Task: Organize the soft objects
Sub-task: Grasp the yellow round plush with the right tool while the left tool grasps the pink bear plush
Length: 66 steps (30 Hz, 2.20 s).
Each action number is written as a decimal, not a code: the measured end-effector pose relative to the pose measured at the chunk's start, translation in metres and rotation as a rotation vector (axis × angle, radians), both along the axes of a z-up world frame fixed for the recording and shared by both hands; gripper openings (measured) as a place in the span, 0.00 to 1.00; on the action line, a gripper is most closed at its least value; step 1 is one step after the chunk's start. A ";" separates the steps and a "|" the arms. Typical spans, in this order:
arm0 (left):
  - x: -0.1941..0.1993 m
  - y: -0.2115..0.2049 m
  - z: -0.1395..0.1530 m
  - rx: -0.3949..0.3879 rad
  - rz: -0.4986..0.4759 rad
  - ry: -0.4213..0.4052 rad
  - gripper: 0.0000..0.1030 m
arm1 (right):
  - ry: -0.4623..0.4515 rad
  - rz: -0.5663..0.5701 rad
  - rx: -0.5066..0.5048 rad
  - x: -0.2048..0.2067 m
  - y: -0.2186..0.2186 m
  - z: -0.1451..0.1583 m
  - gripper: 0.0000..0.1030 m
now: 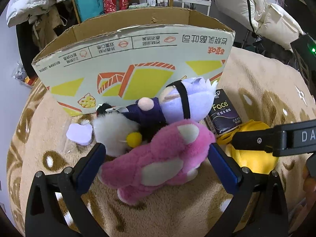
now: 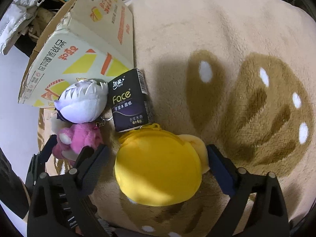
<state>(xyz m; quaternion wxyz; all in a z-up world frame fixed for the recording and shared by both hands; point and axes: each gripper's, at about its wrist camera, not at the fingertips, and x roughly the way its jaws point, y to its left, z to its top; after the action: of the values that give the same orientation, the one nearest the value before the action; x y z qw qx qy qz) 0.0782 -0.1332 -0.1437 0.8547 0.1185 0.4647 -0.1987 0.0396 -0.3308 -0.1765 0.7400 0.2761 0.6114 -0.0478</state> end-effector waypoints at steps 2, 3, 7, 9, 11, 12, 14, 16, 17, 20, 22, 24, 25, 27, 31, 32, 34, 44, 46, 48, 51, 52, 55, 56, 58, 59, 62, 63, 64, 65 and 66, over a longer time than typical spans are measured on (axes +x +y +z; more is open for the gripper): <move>0.002 0.002 -0.001 -0.008 0.008 0.008 0.99 | 0.008 0.016 -0.017 0.000 0.002 -0.001 0.93; 0.002 0.004 -0.002 -0.013 0.011 0.009 0.98 | 0.018 0.027 -0.033 0.001 0.004 -0.002 0.91; 0.003 0.008 -0.001 -0.023 0.013 0.006 0.94 | 0.028 0.034 -0.039 0.006 0.009 -0.005 0.87; 0.002 0.009 0.001 -0.027 0.014 0.001 0.91 | 0.028 0.040 -0.039 0.006 0.010 -0.004 0.86; -0.001 0.011 0.002 -0.029 0.017 -0.012 0.88 | 0.029 0.047 -0.046 0.007 0.010 -0.005 0.85; -0.002 0.011 0.004 -0.030 0.018 -0.016 0.86 | 0.029 0.048 -0.048 0.007 0.011 -0.005 0.85; -0.005 0.011 0.006 -0.030 0.011 -0.027 0.79 | 0.026 0.047 -0.049 0.006 0.011 -0.007 0.83; -0.008 0.012 0.007 -0.058 -0.020 -0.010 0.58 | 0.016 0.045 -0.057 0.005 0.013 -0.006 0.80; -0.009 0.010 0.009 -0.053 -0.019 -0.018 0.56 | 0.012 0.051 -0.066 0.004 0.015 -0.006 0.80; -0.014 0.008 0.010 -0.035 -0.038 -0.037 0.52 | 0.006 0.074 -0.092 0.006 0.024 -0.002 0.78; -0.016 0.006 0.011 -0.032 -0.042 -0.040 0.51 | 0.001 0.083 -0.102 0.007 0.028 -0.001 0.77; -0.017 0.008 0.012 -0.041 -0.040 -0.034 0.50 | -0.002 0.086 -0.105 0.007 0.030 0.000 0.76; -0.016 0.009 0.012 -0.045 -0.037 -0.031 0.50 | -0.006 0.081 -0.104 0.007 0.030 0.001 0.76; -0.015 0.013 0.013 -0.055 -0.023 -0.021 0.50 | -0.010 0.069 -0.100 0.007 0.030 0.003 0.76; -0.014 0.022 0.016 -0.067 -0.013 -0.008 0.49 | -0.028 0.076 -0.116 0.007 0.034 0.008 0.76; -0.014 0.024 0.017 -0.071 -0.010 -0.005 0.49 | -0.038 0.080 -0.120 0.007 0.036 0.010 0.76; -0.014 0.025 0.020 -0.077 -0.005 -0.004 0.49 | -0.058 0.086 -0.123 0.010 0.042 0.015 0.76; -0.012 0.039 0.025 -0.126 0.034 0.026 0.36 | -0.110 0.097 -0.133 0.009 0.033 0.027 0.76; -0.011 0.039 0.022 -0.120 0.040 0.035 0.34 | -0.113 0.101 -0.135 0.010 0.034 0.029 0.76; -0.009 0.038 0.021 -0.115 0.035 0.037 0.34 | -0.111 0.105 -0.132 0.010 0.030 0.031 0.76; -0.004 0.035 0.018 -0.106 0.028 0.043 0.35 | -0.106 0.113 -0.133 0.010 0.029 0.030 0.76; -0.001 0.034 0.017 -0.103 0.020 0.051 0.36 | -0.105 0.115 -0.135 0.009 0.029 0.031 0.76; 0.005 0.032 0.014 -0.100 -0.007 0.084 0.49 | -0.099 0.119 -0.133 0.009 0.030 0.028 0.76; 0.006 0.029 0.012 -0.088 -0.015 0.087 0.51 | -0.096 0.120 -0.131 0.010 0.034 0.026 0.76; 0.005 0.023 0.008 -0.043 -0.035 0.069 0.52 | -0.091 0.121 -0.129 0.011 0.035 0.023 0.76; 0.003 0.020 0.007 -0.028 -0.046 0.060 0.53 | -0.089 0.123 -0.128 0.013 0.037 0.022 0.76; 0.000 0.012 0.003 0.017 -0.068 0.047 0.57 | -0.085 0.130 -0.129 0.014 0.040 0.019 0.76; -0.001 0.011 0.002 0.029 -0.074 0.048 0.57 | -0.083 0.132 -0.131 0.015 0.041 0.018 0.76; -0.001 0.009 0.000 0.046 -0.077 0.041 0.57 | -0.080 0.135 -0.132 0.016 0.043 0.017 0.76; -0.002 0.005 -0.003 0.077 -0.081 0.034 0.57 | -0.076 0.138 -0.133 0.017 0.046 0.015 0.76; -0.003 0.003 -0.004 0.089 -0.085 0.031 0.58 | -0.073 0.140 -0.133 0.016 0.047 0.014 0.76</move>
<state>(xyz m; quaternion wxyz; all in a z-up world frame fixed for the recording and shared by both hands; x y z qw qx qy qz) 0.0752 -0.1300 -0.1477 0.8322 0.1728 0.4807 -0.2157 0.0556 -0.2834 -0.1629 0.7802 0.1845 0.5972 -0.0264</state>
